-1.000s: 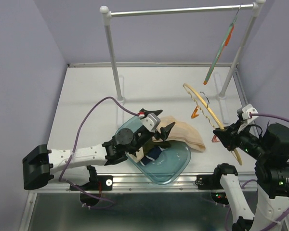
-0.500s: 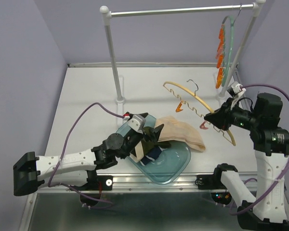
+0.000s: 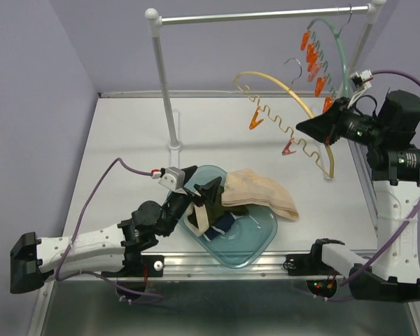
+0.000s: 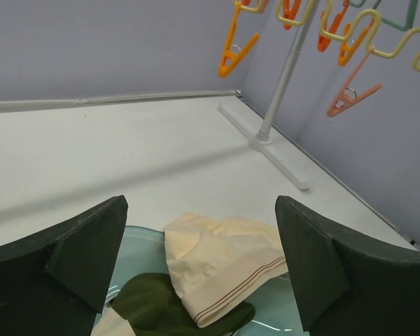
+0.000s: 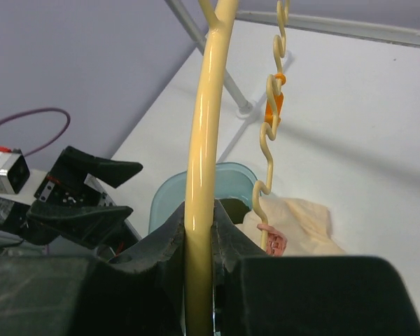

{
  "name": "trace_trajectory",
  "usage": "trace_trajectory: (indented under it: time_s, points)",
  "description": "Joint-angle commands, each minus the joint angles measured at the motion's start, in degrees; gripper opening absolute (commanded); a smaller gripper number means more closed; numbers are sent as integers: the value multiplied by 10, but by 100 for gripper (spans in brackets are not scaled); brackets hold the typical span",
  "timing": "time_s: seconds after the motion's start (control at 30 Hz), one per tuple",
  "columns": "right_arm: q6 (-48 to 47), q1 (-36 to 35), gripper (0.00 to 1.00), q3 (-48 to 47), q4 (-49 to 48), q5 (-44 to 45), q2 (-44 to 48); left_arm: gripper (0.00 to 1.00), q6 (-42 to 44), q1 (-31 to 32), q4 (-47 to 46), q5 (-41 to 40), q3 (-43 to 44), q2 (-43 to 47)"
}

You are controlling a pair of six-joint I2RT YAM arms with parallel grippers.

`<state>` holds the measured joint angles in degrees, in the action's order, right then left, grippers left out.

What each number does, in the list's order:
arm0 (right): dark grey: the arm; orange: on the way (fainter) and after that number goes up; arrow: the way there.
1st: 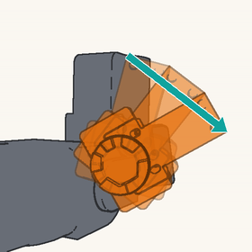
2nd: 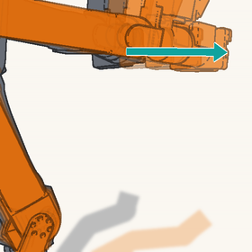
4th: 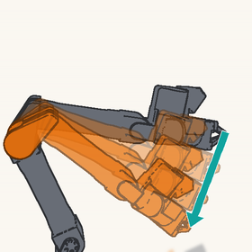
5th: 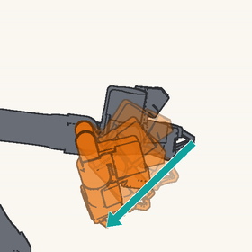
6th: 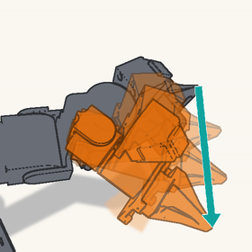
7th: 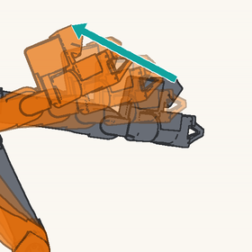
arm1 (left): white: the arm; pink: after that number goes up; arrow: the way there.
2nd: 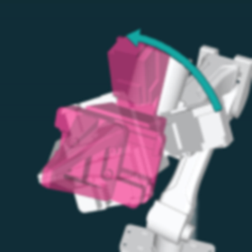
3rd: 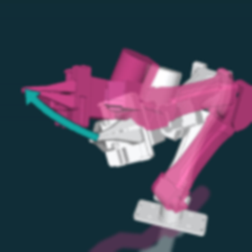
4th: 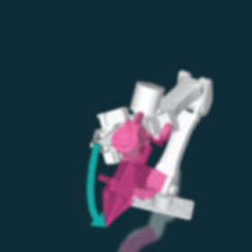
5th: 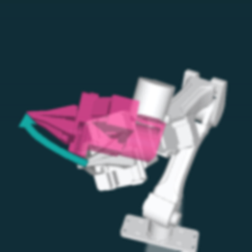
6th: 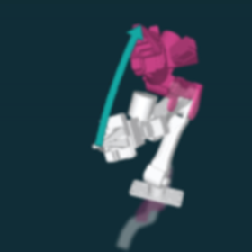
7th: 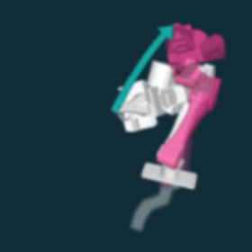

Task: Remove the underwear clipped to the hanger

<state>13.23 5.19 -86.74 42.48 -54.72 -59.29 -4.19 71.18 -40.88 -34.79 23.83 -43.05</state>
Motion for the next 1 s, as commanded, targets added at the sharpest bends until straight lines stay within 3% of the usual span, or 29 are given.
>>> trace_trajectory:
  time_s: [0.0,0.33,0.7,0.97]
  points:
    - [101,1,1,-87,-87,25,-54,99,-16,1,-27,-28,-9,16]
    - [139,0,1,-195,-117,85,-166,99,-56,1,-27,-18,-15,-3]
    - [94,0,1,-201,-164,98,-168,99,-40,0,-29,-11,-6,-21]
    - [114,0,0,-250,-180,144,-214,99,-14,-1,-30,14,13,-44]
